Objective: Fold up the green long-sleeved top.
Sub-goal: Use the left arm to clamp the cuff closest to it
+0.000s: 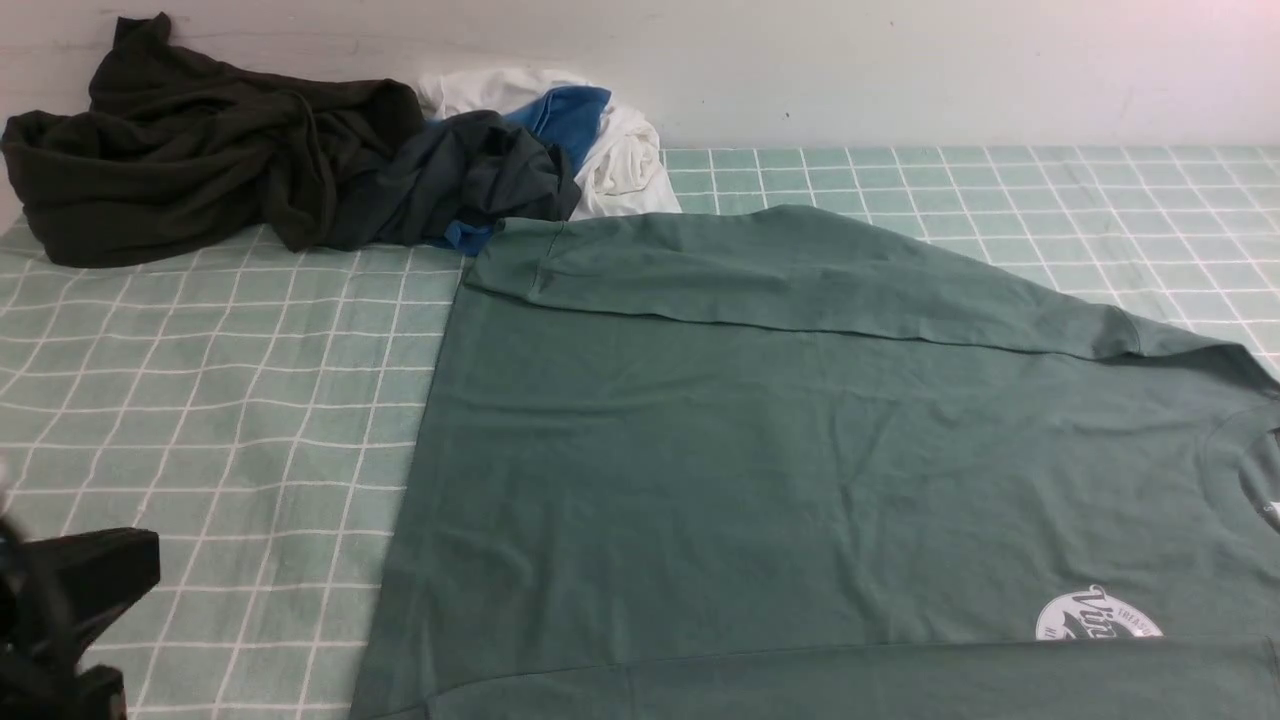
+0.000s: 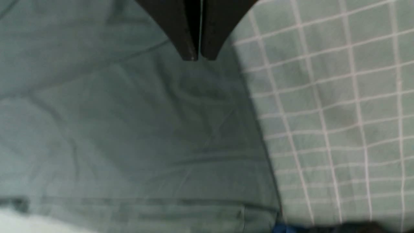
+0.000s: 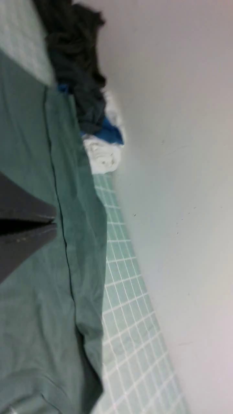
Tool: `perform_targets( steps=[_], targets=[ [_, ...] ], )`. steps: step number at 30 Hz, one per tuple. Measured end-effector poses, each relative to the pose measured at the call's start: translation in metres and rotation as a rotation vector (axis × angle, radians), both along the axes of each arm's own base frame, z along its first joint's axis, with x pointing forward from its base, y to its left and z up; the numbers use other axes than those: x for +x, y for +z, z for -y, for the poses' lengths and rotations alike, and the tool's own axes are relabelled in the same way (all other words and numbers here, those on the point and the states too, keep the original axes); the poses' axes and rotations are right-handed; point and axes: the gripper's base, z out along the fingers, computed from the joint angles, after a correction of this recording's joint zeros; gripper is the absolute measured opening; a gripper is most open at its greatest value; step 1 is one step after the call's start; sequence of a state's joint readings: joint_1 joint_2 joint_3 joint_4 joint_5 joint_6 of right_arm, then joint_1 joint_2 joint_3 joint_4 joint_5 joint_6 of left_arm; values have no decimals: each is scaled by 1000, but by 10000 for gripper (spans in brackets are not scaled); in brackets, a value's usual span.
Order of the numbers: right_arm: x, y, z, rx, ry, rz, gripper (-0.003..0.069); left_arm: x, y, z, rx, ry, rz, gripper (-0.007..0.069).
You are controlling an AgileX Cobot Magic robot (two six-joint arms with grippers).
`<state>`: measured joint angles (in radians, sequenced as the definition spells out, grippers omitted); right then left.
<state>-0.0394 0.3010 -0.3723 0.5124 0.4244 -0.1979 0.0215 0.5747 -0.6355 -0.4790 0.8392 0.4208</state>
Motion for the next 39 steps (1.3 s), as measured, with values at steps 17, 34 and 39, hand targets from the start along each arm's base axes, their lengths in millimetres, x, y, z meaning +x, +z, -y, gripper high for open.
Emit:
perform_targets(
  steps=[17, 34, 39],
  targets=[
    [72, 6, -47, -432, 576, -934, -14, 109, -61, 80, 452, -483, -645, 283],
    [86, 6, -51, -477, 535, -831, -14, 162, -162, 119, 522, -522, -774, 414],
    [87, 6, -50, -484, 523, -827, -14, 160, -162, 120, 521, -547, -785, 316]
  ],
)
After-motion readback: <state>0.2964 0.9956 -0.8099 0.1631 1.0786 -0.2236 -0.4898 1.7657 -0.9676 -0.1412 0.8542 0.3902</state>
